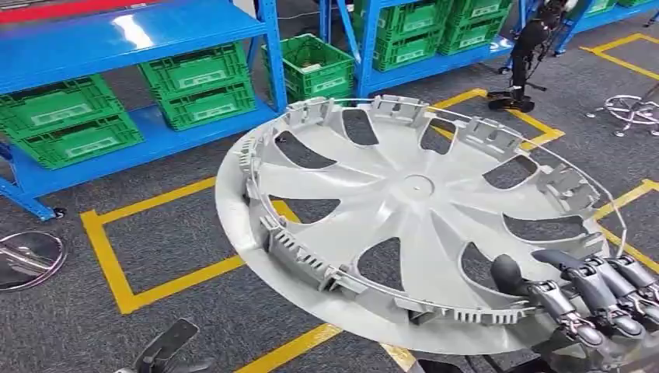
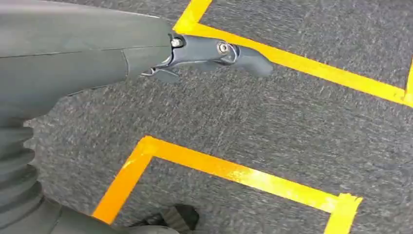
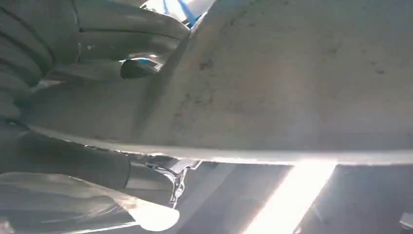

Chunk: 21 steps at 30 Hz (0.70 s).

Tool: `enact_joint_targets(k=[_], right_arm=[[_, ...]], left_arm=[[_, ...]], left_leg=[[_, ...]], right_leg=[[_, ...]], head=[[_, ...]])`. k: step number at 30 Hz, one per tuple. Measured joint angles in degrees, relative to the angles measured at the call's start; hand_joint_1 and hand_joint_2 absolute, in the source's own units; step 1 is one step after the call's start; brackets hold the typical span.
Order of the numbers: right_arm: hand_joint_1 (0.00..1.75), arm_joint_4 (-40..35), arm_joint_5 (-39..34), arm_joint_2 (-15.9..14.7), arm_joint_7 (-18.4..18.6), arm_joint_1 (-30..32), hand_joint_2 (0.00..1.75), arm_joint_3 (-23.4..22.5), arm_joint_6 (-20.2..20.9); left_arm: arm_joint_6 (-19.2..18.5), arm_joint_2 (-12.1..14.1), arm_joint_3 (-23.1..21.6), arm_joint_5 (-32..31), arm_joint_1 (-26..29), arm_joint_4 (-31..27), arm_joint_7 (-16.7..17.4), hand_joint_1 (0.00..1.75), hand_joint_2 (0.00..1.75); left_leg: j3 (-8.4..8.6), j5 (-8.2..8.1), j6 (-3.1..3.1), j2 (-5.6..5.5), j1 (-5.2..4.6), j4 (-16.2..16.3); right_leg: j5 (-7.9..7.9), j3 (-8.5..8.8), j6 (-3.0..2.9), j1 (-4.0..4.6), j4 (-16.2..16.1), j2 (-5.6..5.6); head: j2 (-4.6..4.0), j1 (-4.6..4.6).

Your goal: Take the parts from the cabinet and place them on the table.

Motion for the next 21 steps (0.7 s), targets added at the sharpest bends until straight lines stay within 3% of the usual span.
enact_joint_targets(k=[1, 2, 3, 4, 6, 7, 8, 10, 12, 14, 15, 17, 18, 19, 21], right_arm=[[1.75, 0.0, 0.0, 0.0, 0.0, 0.0, 1.75, 0.0, 0.0], [1.75, 0.0, 0.0, 0.0, 0.0, 0.0, 1.75, 0.0, 0.0], [1.75, 0.0, 0.0, 0.0, 0.0, 0.1, 1.75, 0.0, 0.0], [1.75, 0.0, 0.0, 0.0, -0.1, 0.1, 1.75, -0.1, 0.0], [1.75, 0.0, 0.0, 0.0, -0.2, 0.2, 1.75, -0.2, 0.0], [1.75, -0.1, 0.0, 0.0, -0.3, 0.1, 1.75, -0.3, 0.0], [1.75, -0.2, 0.0, 0.0, -0.3, 0.1, 1.75, -0.3, 0.0], [1.75, -0.2, 0.0, 0.0, -0.3, 0.2, 1.75, -0.4, 0.0], [1.75, -0.3, 0.0, 0.0, -0.4, 0.2, 1.75, -0.5, 0.0], [1.75, -0.3, 0.0, 0.0, -0.7, 0.4, 1.75, -0.5, 0.0], [1.75, -0.3, 0.0, 0.0, -0.7, 0.4, 1.75, -0.6, 0.0], [1.75, -0.3, 0.0, 0.0, -0.7, 0.6, 1.75, -0.7, 0.0], [1.75, -0.3, 0.0, 0.0, -0.8, 0.8, 1.75, -0.8, 0.0], [1.75, -0.3, 0.0, 0.0, -0.9, 0.9, 1.75, -0.9, 0.0], [1.75, -0.4, 0.0, 0.0, -0.9, 1.0, 1.75, -0.9, 0.0]], left_arm=[[0.0, 0.0, 0.0, 0.0, 0.2, 0.0, 0.0, 0.00, 1.75], [0.0, 0.0, 0.0, -0.1, 0.2, 0.0, 0.1, 0.00, 1.75], [0.0, 0.0, 0.0, -0.3, 0.2, 0.0, 0.2, 0.00, 1.75], [0.0, 0.0, 0.1, -0.5, 0.1, 0.0, 0.3, 0.00, 1.75], [-0.1, 0.0, 0.3, -0.8, -0.1, 0.0, 0.4, 0.00, 1.75], [-0.1, -0.1, 0.5, -0.9, -0.1, -0.1, 0.4, 0.00, 1.75], [-0.2, -0.2, 0.6, -0.9, -0.1, -0.1, 0.4, 0.00, 1.75], [-0.2, 0.0, 0.8, -1.0, -0.1, -0.1, 0.5, 0.00, 1.75], [-0.3, 0.0, 0.8, -1.1, -0.3, -0.2, 0.6, 0.00, 1.75], [-0.4, 0.0, 0.9, -1.3, -0.4, -0.3, 0.7, 0.00, 1.75], [-0.6, 0.2, 0.9, -1.6, -0.4, -0.3, 0.7, 0.00, 1.75], [-0.7, 0.2, 1.0, -1.6, -0.2, -0.3, 0.9, 0.00, 1.75], [-0.7, 0.2, 0.9, -1.6, -0.1, -0.3, 0.9, 0.00, 1.75], [-0.7, 0.1, 0.9, -1.7, -0.2, -0.3, 0.9, 0.00, 1.75], [-0.7, 0.2, 1.0, -1.7, -0.2, -0.3, 0.9, 0.00, 1.75]], left_leg=[[-0.14, 0.04, 0.09, 0.73, -0.23, 0.0], [-0.27, 0.04, 0.19, 1.38, -0.40, 0.1], [-0.30, 0.06, 0.23, 1.98, -0.60, 0.1], [-0.27, 0.05, 0.24, 2.59, -0.81, 0.1], [-0.19, 0.02, 0.26, 3.51, -1.18, 0.1], [-0.09, -0.01, 0.25, 3.94, -1.19, 0.1], [-0.29, -0.17, 0.01, 4.44, -1.69, 0.3], [-0.34, -0.01, -0.32, 5.46, -1.50, 0.3], [-0.08, -0.12, -0.82, 6.57, -1.74, 0.2], [-1.33, -3.05, -1.57, 1.89, -1.11, 3.4], [-3.18, -5.59, -1.85, 0.83, -0.86, 8.0], [-6.84, -8.97, -2.21, 0.54, -0.60, 16.6], [-7.31, -8.65, -2.31, 0.53, -0.52, 17.8], [-6.57, -7.07, -2.37, 0.52, -0.40, 16.2], [-2.58, -1.79, -2.37, -0.09, -0.05, 7.5]], right_leg=[[-2.11, -2.15, 0.04, 0.01, 4.9, -0.30], [-3.13, -3.58, 0.02, 0.03, 8.3, -0.35], [-2.74, -3.63, -0.06, 0.05, 8.8, -0.36], [-1.13, -2.03, -0.34, 0.15, 6.4, -0.48], [3.07, 3.56, -1.31, 0.60, -3.4, -1.56], [3.57, 6.08, -2.17, 1.29, -8.2, -4.43], [3.03, 7.06, -2.46, 1.76, -9.5, -5.89], [3.45, 6.78, -2.56, 1.83, -9.4, -4.43], [4.02, 6.75, -3.13, 1.47, -10.1, -3.15], [4.52, 6.80, -3.54, 1.04, -10.4, -2.20], [4.59, 6.70, -3.65, 1.02, -10.4, -1.60], [4.62, 6.61, -3.69, 1.04, -10.3, -0.29], [4.63, 6.62, -3.68, 1.04, -10.2, 0.36], [4.62, 6.64, -3.67, 1.02, -10.1, 1.01], [4.56, 6.71, -3.55, 0.97, -9.8, 2.28]], head=[[0.00, -0.07], [0.00, -0.02], [0.00, -0.07], [0.00, -0.02], [0.00, -0.02], [0.02, -0.09], [0.00, -0.11], [0.00, -0.11], [0.02, -0.09], [0.00, -0.48], [0.00, -0.52], [0.00, -0.48], [0.00, -0.48], [0.02, -0.48], [0.00, -0.50]])
